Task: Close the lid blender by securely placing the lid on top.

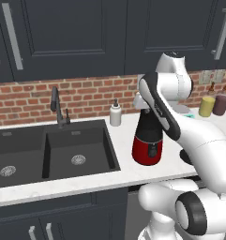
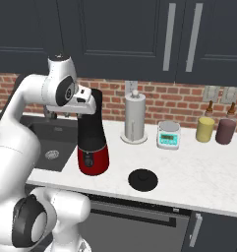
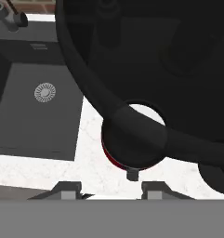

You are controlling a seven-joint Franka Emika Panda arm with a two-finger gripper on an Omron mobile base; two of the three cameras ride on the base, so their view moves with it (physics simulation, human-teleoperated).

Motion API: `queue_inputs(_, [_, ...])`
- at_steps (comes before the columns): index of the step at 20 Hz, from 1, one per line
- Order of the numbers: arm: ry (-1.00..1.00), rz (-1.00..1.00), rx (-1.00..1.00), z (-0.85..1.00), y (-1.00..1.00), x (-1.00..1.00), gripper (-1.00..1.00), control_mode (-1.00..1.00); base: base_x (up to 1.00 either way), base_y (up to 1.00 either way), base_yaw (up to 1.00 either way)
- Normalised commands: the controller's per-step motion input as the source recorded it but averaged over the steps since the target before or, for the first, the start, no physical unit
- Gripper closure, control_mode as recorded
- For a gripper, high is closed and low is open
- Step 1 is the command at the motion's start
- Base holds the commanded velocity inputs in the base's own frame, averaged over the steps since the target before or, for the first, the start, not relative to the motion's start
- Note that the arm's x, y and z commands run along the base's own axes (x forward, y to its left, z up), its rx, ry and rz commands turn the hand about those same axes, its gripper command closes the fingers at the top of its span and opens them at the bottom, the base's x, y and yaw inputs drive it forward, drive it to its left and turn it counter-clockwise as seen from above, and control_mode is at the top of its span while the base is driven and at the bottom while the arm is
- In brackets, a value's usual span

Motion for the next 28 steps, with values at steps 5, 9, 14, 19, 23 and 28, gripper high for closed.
queue_inputs(5, [0.00,-0.01,0.01,-0.01,-0.34,-0.14,-1.00,-1.00,0.00,0.00,0.00])
queue_inputs(9, [0.00,-0.16,0.11,-0.11,-1.00,-0.23,-1.00,-1.00,0.00,0.00,0.00])
queue_inputs(14, [0.00,-0.23,0.18,-0.19,-1.00,-0.26,-1.00,-1.00,0.00,0.00,0.00])
queue_inputs(19, [0.09,-0.27,0.06,-0.35,-1.00,-0.04,-1.00,-1.00,0.00,0.00,0.00])
queue_inputs(23, [0.21,-0.24,0.00,-0.51,-0.97,0.00,-1.00,-1.00,0.00,0.00,0.00])
queue_inputs(28, [0.22,-0.22,0.00,-0.56,-0.85,0.00,-1.00,-1.00,0.00,0.00,0.00])
